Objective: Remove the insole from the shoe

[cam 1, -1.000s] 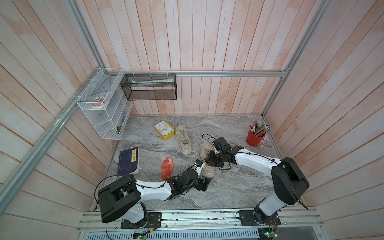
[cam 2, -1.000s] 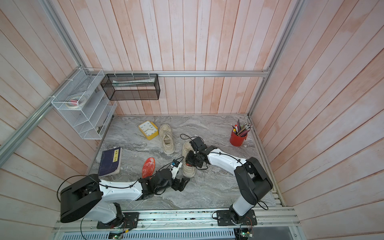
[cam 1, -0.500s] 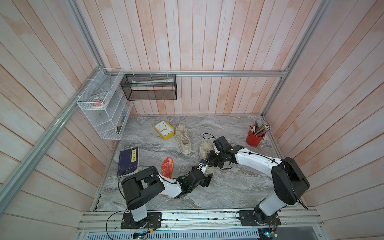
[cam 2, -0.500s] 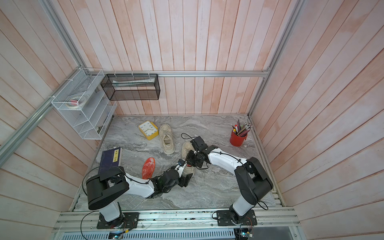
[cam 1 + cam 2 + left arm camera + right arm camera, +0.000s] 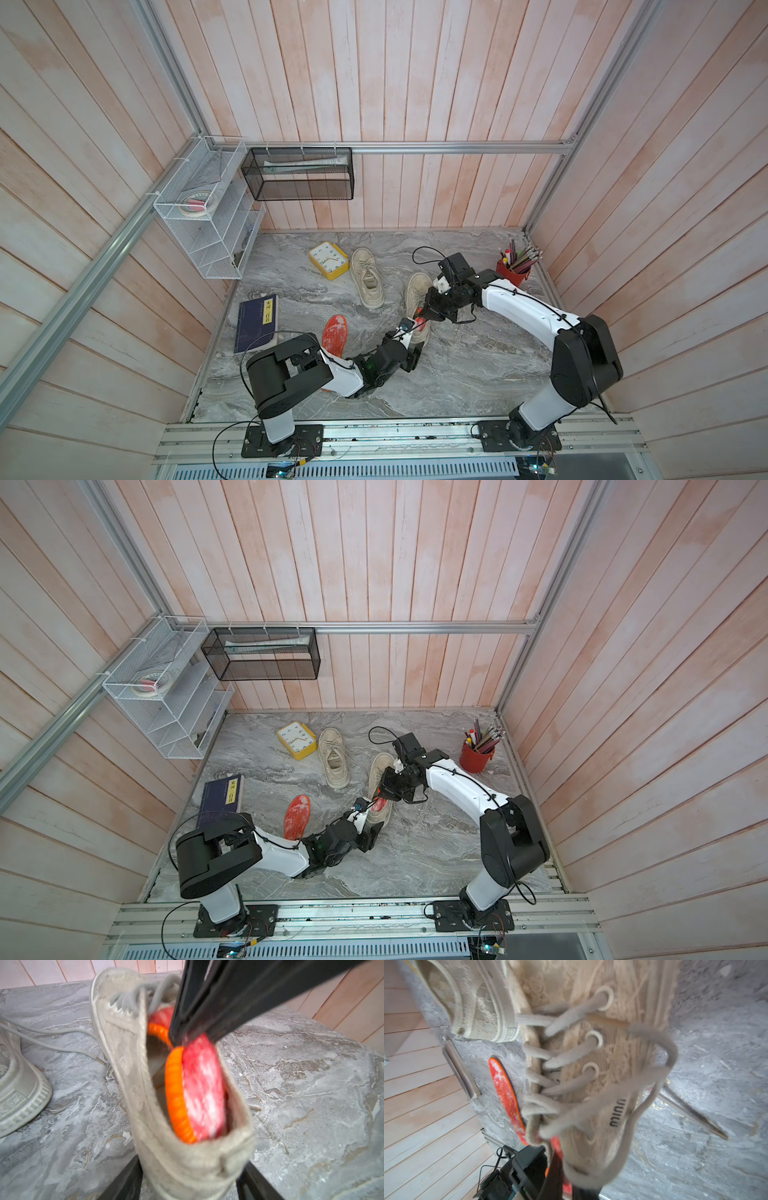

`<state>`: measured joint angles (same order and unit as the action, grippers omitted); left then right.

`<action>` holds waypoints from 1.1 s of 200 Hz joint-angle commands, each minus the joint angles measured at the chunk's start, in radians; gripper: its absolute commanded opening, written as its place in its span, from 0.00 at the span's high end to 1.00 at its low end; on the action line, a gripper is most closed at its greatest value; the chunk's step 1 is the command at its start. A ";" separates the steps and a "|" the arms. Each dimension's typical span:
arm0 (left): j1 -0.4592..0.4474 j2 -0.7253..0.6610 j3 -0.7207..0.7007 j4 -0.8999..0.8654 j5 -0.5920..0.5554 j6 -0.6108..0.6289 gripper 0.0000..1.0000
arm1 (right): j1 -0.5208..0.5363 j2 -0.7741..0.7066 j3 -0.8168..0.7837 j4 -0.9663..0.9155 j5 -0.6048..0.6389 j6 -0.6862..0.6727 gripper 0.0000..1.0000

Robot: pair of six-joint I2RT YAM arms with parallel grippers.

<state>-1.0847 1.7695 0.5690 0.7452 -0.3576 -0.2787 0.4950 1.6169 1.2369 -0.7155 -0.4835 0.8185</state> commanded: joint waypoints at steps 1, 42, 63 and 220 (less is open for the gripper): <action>0.014 0.030 -0.041 -0.104 -0.050 0.012 0.40 | -0.050 0.004 0.086 -0.133 -0.150 -0.126 1.00; 0.029 0.063 0.004 -0.156 -0.036 -0.009 0.47 | -0.105 0.058 0.164 -0.271 -0.266 -0.269 1.00; 0.035 0.069 0.049 -0.171 -0.020 -0.012 0.48 | -0.088 0.076 0.151 -0.280 -0.282 -0.284 1.00; 0.220 -0.269 0.058 -0.421 0.544 -0.412 0.38 | -0.039 0.107 0.028 -0.104 -0.084 -0.254 1.00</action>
<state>-0.8761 1.4719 0.5625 0.4465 -0.0406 -0.6079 0.4522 1.7252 1.2407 -0.8482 -0.5766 0.5888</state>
